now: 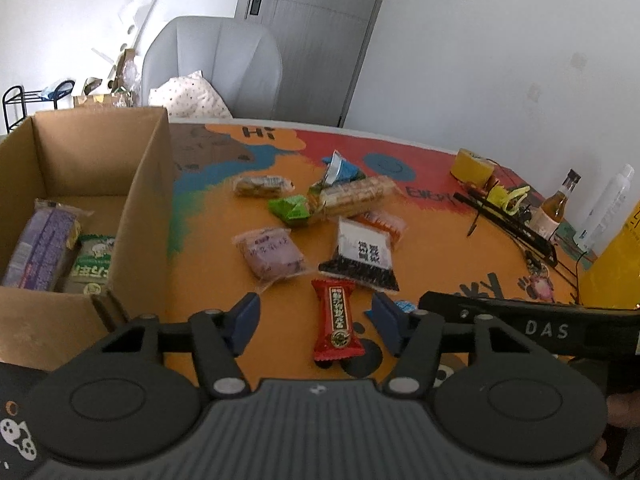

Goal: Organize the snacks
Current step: 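Move the left gripper to the red candy bar while the right gripper reaches the blue snack, then grasp the red candy bar with the left gripper while the right gripper grasps the blue snack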

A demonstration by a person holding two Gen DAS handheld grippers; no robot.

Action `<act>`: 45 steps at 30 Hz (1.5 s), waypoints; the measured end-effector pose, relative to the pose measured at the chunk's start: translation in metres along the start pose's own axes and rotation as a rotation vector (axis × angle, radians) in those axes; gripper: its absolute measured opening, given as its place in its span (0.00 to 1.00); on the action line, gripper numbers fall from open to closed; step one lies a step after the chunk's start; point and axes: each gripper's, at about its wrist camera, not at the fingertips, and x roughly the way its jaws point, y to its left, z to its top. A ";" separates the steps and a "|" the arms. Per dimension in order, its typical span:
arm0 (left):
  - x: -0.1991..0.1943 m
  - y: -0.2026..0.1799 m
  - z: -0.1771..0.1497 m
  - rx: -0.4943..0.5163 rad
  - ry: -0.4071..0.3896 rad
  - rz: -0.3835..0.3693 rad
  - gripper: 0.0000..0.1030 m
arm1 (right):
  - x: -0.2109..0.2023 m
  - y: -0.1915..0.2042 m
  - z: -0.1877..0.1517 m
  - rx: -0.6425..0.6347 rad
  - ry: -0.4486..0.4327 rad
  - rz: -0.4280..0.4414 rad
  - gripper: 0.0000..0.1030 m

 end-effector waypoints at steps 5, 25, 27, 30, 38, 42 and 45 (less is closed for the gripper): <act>0.011 0.003 -0.003 -0.007 0.029 0.000 0.55 | 0.013 -0.004 -0.004 0.013 0.038 0.012 0.52; 0.057 -0.014 -0.005 0.028 0.077 -0.006 0.55 | 0.006 -0.028 -0.001 0.025 0.027 -0.026 0.25; 0.058 -0.014 -0.004 0.030 0.071 -0.004 0.54 | 0.005 -0.029 0.000 0.025 0.034 -0.027 0.26; 0.059 -0.015 -0.004 0.034 0.064 0.010 0.37 | 0.004 -0.025 0.001 0.008 0.031 -0.037 0.36; 0.057 -0.004 -0.003 -0.001 0.069 0.009 0.18 | 0.010 -0.017 0.006 -0.030 0.010 -0.037 0.54; 0.053 0.001 -0.004 -0.011 0.070 0.013 0.18 | 0.016 -0.013 0.007 -0.045 0.011 -0.049 0.59; 0.051 0.004 -0.004 -0.016 0.071 0.016 0.18 | 0.020 -0.011 0.005 -0.054 0.015 -0.051 0.58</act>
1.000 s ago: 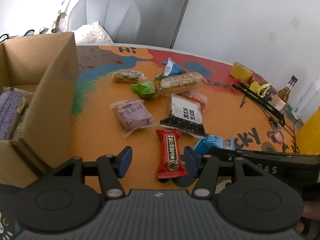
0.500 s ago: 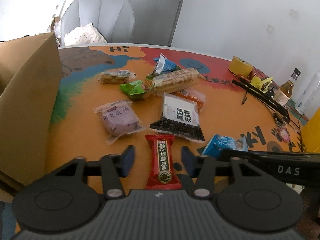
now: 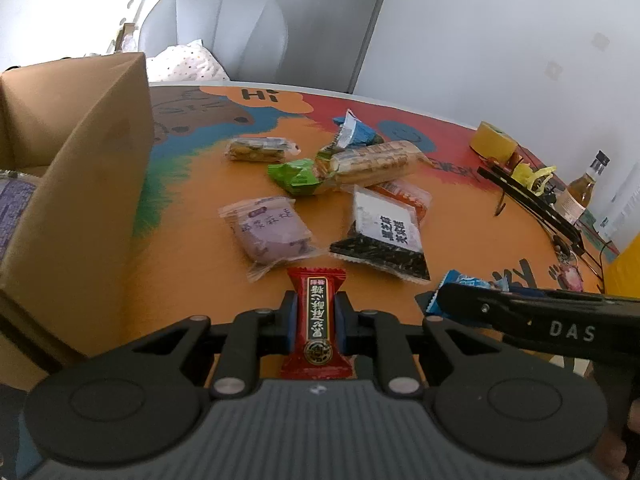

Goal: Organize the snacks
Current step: 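Grasp the red candy bar with the left gripper while the right gripper grasps the blue snack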

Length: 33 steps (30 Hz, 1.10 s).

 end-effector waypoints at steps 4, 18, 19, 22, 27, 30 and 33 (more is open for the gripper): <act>-0.001 -0.002 -0.002 0.019 0.000 0.003 0.18 | 0.000 0.001 -0.001 -0.014 -0.005 -0.022 0.30; -0.016 -0.010 0.000 0.028 -0.033 0.008 0.17 | -0.023 0.000 0.001 0.019 -0.051 0.024 0.28; -0.018 -0.011 0.000 0.030 -0.038 0.008 0.17 | -0.024 0.001 0.001 0.017 -0.054 0.028 0.28; -0.026 -0.011 0.001 0.032 -0.053 0.013 0.17 | -0.029 0.006 0.003 0.012 -0.067 0.040 0.28; -0.040 -0.008 0.005 0.030 -0.082 0.020 0.17 | -0.037 0.016 0.007 -0.003 -0.090 0.057 0.28; -0.049 -0.007 0.008 0.031 -0.101 0.024 0.17 | -0.041 0.024 0.010 -0.015 -0.101 0.069 0.28; -0.057 -0.005 0.011 0.029 -0.120 0.028 0.17 | -0.043 0.030 0.013 -0.024 -0.110 0.077 0.28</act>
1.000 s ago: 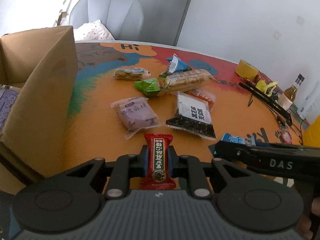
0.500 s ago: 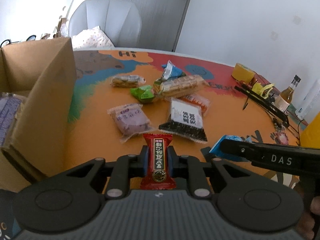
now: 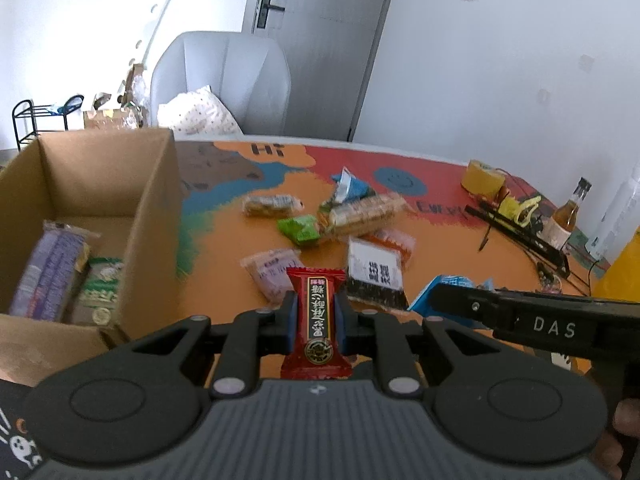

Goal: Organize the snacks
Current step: 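Carry both snacks over the cardboard box and open both grippers to release them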

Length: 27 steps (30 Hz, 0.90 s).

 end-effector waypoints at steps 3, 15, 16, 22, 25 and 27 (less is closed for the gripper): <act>-0.007 0.002 0.004 0.000 -0.016 0.004 0.17 | -0.001 0.006 0.002 -0.007 -0.007 0.007 0.28; -0.034 0.014 0.019 -0.010 -0.079 0.026 0.17 | -0.007 0.031 0.017 -0.039 -0.042 0.054 0.28; -0.037 0.015 0.020 -0.011 -0.083 0.029 0.17 | -0.007 0.034 0.018 -0.042 -0.044 0.057 0.28; -0.049 0.026 0.028 -0.024 -0.114 0.045 0.17 | -0.007 0.049 0.025 -0.062 -0.052 0.077 0.28; -0.056 0.033 0.032 -0.033 -0.133 0.055 0.17 | -0.006 0.056 0.029 -0.074 -0.058 0.088 0.28; -0.060 0.037 0.034 -0.041 -0.145 0.063 0.17 | -0.006 0.062 0.031 -0.083 -0.062 0.096 0.28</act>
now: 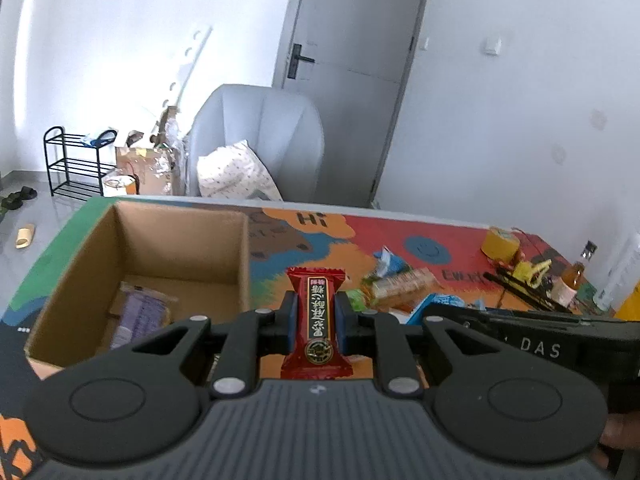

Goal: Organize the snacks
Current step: 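Carry both snacks over the cardboard box and open both grippers to release them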

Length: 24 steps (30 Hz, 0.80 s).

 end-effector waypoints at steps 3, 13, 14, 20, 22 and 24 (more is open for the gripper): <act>-0.005 0.007 0.004 -0.008 -0.014 0.012 0.17 | 0.004 0.009 0.003 -0.014 -0.001 0.018 0.28; -0.018 0.037 0.011 -0.038 -0.038 0.070 0.17 | 0.019 0.036 0.012 -0.046 0.001 0.070 0.28; -0.019 0.041 0.012 -0.043 -0.040 0.076 0.17 | 0.022 0.038 0.013 -0.049 0.002 0.075 0.28; -0.017 0.067 0.016 -0.086 -0.041 0.118 0.17 | 0.033 0.053 0.016 -0.067 0.012 0.095 0.28; -0.015 0.076 0.016 -0.101 -0.034 0.129 0.17 | 0.037 0.057 0.017 -0.073 0.015 0.099 0.28; -0.013 0.084 0.016 -0.114 -0.028 0.141 0.18 | 0.040 0.062 0.018 -0.079 0.017 0.104 0.28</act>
